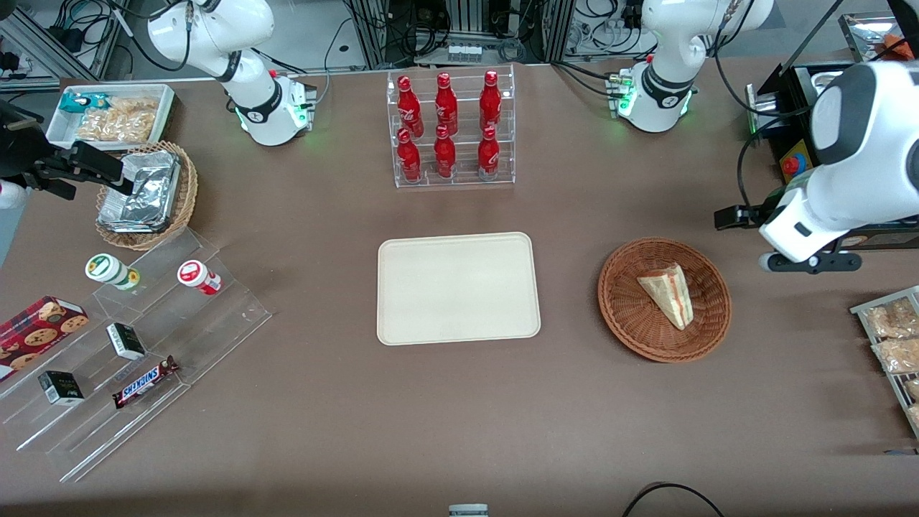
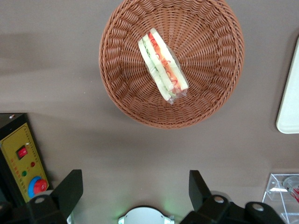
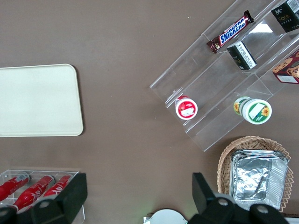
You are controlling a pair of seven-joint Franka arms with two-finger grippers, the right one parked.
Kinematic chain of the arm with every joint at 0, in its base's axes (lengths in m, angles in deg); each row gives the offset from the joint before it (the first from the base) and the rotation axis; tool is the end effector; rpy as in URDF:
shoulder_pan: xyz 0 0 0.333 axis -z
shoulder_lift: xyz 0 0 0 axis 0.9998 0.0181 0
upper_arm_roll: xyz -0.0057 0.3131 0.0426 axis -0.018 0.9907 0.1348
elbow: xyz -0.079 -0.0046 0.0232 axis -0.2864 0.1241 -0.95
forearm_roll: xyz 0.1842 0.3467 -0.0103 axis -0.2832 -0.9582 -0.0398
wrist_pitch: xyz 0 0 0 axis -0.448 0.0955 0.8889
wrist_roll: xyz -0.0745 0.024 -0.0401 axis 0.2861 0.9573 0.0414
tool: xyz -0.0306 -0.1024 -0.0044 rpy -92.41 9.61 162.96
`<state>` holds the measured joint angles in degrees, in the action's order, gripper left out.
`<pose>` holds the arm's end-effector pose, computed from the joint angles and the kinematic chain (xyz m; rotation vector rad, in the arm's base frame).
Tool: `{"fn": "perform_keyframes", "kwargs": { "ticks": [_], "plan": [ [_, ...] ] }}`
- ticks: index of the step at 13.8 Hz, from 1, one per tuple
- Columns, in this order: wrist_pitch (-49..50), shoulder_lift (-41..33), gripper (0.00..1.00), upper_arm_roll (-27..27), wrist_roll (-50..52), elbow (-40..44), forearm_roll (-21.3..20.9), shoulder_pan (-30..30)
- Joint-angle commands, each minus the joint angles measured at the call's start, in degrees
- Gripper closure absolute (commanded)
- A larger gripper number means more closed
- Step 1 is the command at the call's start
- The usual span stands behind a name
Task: Place sandwich from basket to tray
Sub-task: 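Move the open left gripper over the sandwich in the wicker basket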
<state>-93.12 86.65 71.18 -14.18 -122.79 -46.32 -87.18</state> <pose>0.5511 -0.0371 0.4687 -3.0798 0.0257 0.4194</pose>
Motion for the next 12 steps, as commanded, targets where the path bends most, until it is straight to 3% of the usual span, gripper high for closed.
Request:
{"fn": "perform_keyframes", "kwargs": {
  "ticks": [1,7,10,12],
  "plan": [
    [-5.97,-0.89,0.00,0.03,0.15,-5.32,-0.23,0.07],
    [-23.98,-0.62,0.00,0.03,4.79,-16.65,-0.23,0.07],
    [-35.84,-0.45,0.00,-0.15,16.19,-23.25,-0.23,0.68],
    [-37.54,0.86,0.00,-0.15,23.58,-23.62,-0.23,1.91]
  ]
}}
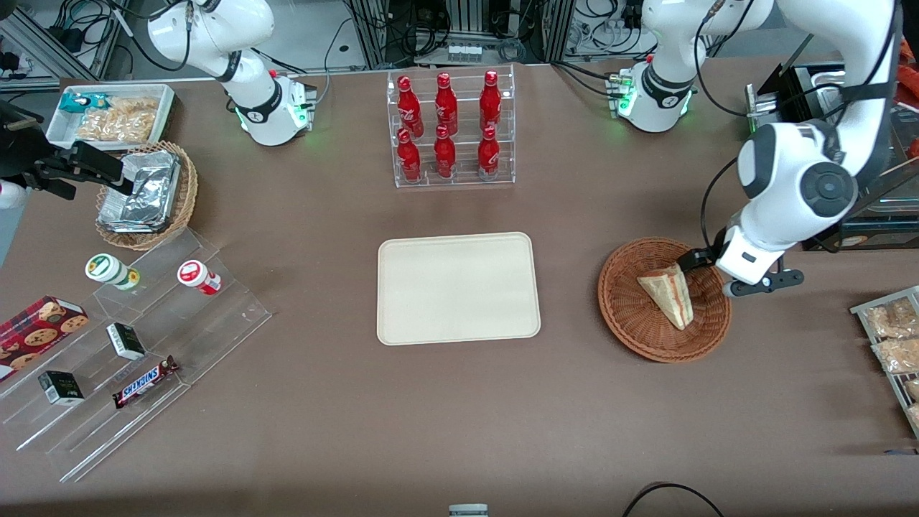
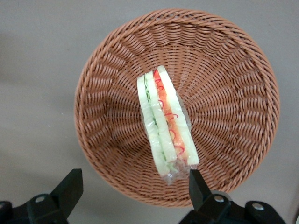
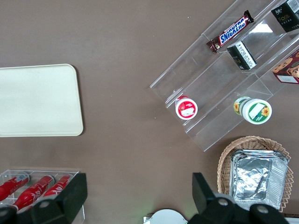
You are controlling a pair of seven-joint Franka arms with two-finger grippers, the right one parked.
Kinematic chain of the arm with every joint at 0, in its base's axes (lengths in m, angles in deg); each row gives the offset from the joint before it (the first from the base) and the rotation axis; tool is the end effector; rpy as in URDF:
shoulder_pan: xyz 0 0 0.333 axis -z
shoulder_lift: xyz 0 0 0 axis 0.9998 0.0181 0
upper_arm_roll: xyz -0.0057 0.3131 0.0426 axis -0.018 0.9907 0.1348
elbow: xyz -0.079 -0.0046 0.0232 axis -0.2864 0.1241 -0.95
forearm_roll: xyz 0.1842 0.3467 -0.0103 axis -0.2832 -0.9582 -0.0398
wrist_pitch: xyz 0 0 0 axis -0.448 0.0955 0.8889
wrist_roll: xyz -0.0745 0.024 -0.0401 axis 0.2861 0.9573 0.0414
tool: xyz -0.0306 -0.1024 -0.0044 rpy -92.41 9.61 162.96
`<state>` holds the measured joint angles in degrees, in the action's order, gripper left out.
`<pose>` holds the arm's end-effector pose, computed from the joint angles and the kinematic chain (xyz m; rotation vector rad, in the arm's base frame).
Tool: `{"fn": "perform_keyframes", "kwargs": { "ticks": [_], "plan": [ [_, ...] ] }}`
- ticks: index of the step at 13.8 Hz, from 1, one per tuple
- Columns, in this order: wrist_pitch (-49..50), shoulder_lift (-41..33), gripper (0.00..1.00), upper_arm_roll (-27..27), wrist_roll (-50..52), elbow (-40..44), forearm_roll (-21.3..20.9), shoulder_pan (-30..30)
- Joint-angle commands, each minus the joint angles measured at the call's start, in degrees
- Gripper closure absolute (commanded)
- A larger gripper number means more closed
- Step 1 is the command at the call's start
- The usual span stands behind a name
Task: Place sandwich from basket to tray
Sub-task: 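Lower the left gripper around the wrapped sandwich and close it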
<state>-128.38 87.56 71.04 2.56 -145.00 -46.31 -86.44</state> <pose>0.5311 -0.0457 0.3321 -3.0924 -0.3916 0.0883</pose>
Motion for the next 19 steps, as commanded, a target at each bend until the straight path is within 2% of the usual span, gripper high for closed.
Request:
{"fn": "perform_keyframes", "kwargs": {
  "ticks": [1,7,11,14,15,17,18,19],
  "plan": [
    [-2.98,0.57,0.00,-0.01,9.66,-1.40,-0.23,1.26],
    [-7.72,4.18,0.00,-1.15,26.45,-1.14,1.17,1.34],
    [-11.50,7.42,0.00,-1.68,27.62,-1.14,4.42,1.26],
    [-11.60,9.45,0.02,-1.68,26.83,-1.14,4.43,1.26],
    [-11.43,9.63,0.20,-1.68,26.83,-1.14,4.43,1.26],
    [-11.08,9.72,0.83,-1.77,25.69,-1.05,3.73,1.43],
    [-10.99,9.55,0.91,-1.86,23.16,-0.97,3.64,1.43],
    [-10.20,9.11,0.93,-1.77,20.27,-0.96,3.64,1.35]
  ]
}}
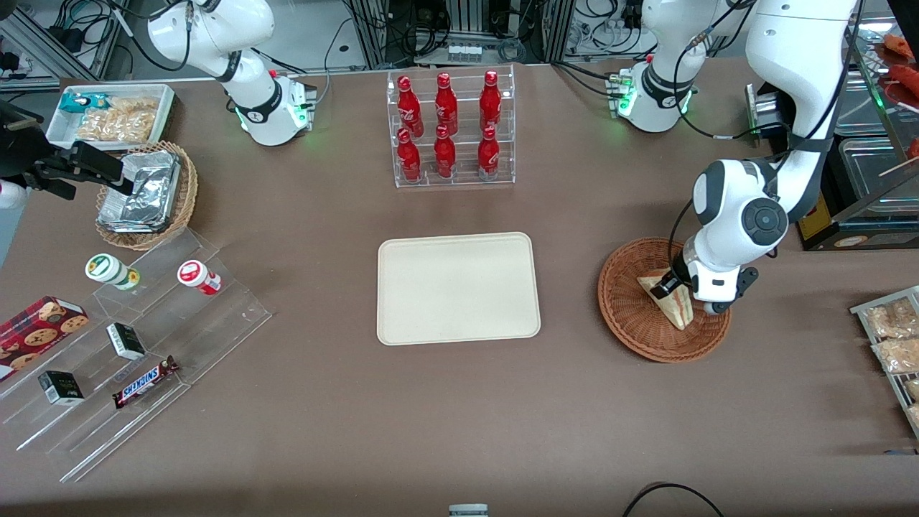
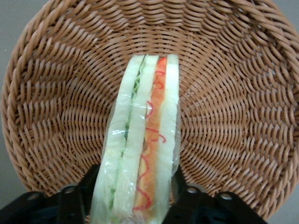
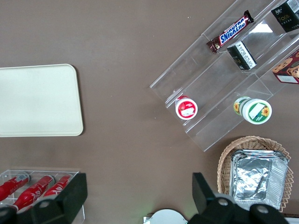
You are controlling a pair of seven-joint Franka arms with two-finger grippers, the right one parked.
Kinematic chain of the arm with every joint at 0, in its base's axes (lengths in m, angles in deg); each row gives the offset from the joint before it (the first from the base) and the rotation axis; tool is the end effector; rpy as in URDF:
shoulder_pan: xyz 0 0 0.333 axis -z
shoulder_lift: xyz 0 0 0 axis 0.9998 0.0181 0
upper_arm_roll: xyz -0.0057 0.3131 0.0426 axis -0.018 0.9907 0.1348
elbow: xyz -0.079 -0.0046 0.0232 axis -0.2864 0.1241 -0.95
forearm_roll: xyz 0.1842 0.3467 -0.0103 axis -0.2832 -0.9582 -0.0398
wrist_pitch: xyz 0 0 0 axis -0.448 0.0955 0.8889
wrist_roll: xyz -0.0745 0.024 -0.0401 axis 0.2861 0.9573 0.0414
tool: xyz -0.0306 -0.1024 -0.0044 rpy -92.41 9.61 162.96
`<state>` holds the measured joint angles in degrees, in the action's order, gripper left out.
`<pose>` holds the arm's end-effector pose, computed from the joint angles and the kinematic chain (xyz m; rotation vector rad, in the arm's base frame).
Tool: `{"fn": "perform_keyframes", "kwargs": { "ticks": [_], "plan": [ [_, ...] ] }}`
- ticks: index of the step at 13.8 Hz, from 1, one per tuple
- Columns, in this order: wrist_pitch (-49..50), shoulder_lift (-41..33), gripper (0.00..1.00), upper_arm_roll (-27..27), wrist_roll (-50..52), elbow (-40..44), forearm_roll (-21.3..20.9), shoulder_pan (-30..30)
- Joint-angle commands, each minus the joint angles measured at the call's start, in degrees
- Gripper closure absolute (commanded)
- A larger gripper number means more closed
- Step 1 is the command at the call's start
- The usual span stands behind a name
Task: Place sandwich from basket to tray
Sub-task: 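Lower the left gripper around the wrapped sandwich and close it, then lift the sandwich and carry it with the left gripper over the tray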
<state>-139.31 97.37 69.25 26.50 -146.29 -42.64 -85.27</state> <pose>0.5341 -0.0749 0.2469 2.9516 1.0233 -0.1211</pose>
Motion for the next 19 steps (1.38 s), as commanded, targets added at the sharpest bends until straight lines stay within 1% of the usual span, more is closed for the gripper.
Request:
{"fn": "perform_keyframes", "kwargs": {
  "ticks": [1,3,4,6,7,9,11,13,15,16,17,19],
  "plan": [
    [2.56,-1.40,0.94,0.02,-6.49,0.75,-0.04,0.09],
    [10.27,-2.19,0.97,0.02,-9.33,4.95,-0.04,0.17],
    [16.32,-2.28,0.97,-0.15,-9.77,8.72,-0.04,0.17],
    [26.62,-1.85,0.97,-1.82,-11.35,15.67,-0.04,0.17],
    [28.66,-2.28,0.97,-3.13,-11.53,16.48,-0.13,0.17],
    [29.03,-3.16,0.96,-6.20,-11.97,16.58,-0.04,0.17],
    [28.68,-2.12,0.96,-11.20,-12.50,17.54,-0.47,0.26],
    [28.68,0.07,0.96,-16.39,-11.54,19.90,-2.67,0.26],
    [28.59,3.93,0.96,-21.14,-7.60,23.42,-3.11,0.26],
    [28.51,5.87,0.96,-22.81,-5.49,25.52,-4.33,0.35],
    [28.51,8.59,0.96,-24.66,-3.03,28.24,-6.70,1.22],
    [28.51,13.51,0.96,-24.76,2.50,33.61,-9.96,6.04]
  ]
}}
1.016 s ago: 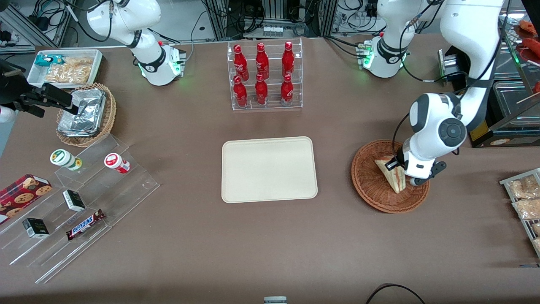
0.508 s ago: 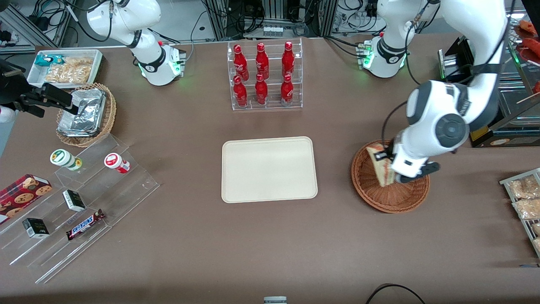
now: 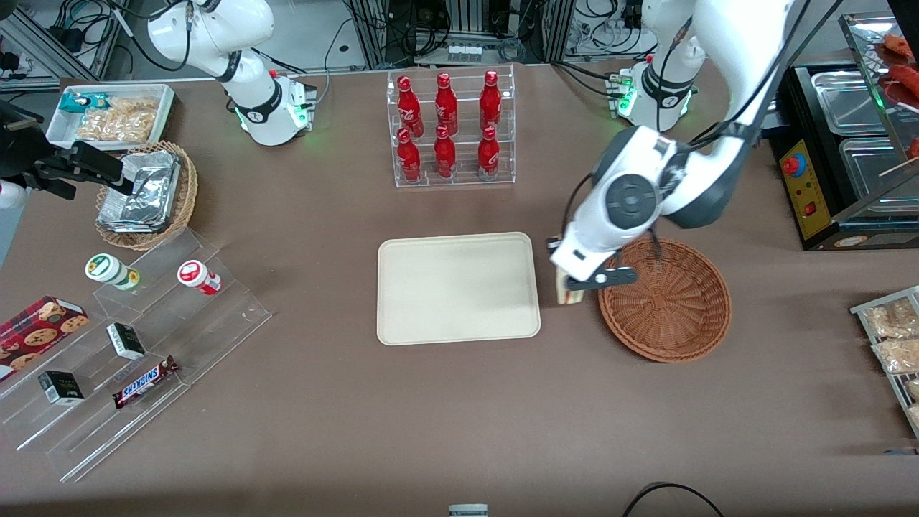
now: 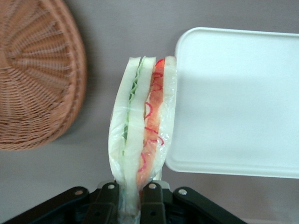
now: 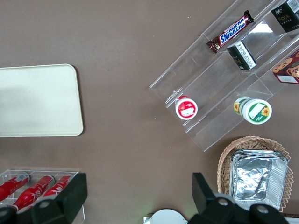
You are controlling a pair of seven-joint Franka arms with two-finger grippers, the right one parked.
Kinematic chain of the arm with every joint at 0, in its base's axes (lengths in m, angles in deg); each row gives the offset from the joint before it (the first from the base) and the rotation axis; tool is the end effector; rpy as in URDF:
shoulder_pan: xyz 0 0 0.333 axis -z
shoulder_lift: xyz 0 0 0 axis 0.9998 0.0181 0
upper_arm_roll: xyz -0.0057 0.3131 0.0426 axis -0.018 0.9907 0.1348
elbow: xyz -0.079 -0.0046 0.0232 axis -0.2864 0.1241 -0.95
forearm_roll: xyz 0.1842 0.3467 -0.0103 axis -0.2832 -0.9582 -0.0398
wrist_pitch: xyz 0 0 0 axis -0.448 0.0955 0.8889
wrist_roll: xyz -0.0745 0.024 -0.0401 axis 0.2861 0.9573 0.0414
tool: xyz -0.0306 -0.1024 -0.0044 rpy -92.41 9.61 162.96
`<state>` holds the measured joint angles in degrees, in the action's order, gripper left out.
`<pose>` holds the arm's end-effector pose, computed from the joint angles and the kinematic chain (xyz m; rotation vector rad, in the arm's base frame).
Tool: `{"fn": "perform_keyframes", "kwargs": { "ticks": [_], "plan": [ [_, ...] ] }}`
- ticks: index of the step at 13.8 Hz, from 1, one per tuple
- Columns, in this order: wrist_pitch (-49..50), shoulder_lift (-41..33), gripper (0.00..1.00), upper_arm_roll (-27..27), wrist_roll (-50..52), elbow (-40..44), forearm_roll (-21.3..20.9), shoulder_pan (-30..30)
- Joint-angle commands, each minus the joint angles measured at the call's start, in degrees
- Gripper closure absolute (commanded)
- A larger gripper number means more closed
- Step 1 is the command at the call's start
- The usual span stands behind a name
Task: Place sandwich from basket to tray
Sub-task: 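Lift the sandwich and carry it with the left gripper over the tray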
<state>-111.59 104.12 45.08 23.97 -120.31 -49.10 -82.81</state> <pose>0.5272 -0.3305 0.3521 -3.1143 -0.1660 0.3177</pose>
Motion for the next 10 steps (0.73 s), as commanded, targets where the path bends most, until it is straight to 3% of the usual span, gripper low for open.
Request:
{"fn": "perform_keyframes", "kwargs": {
  "ticks": [1,4,7,10],
  "plan": [
    [0.61,8.61,0.96,-0.51,7.32,9.83,-4.55,5.96],
    [0.53,14.67,0.96,-0.42,14.18,18.26,-8.68,10.45],
    [-2.62,18.02,0.96,-0.24,17.96,21.00,-10.97,14.75],
    [-4.83,21.97,0.96,-0.42,24.55,22.93,-16.51,17.66]
  ]
}}
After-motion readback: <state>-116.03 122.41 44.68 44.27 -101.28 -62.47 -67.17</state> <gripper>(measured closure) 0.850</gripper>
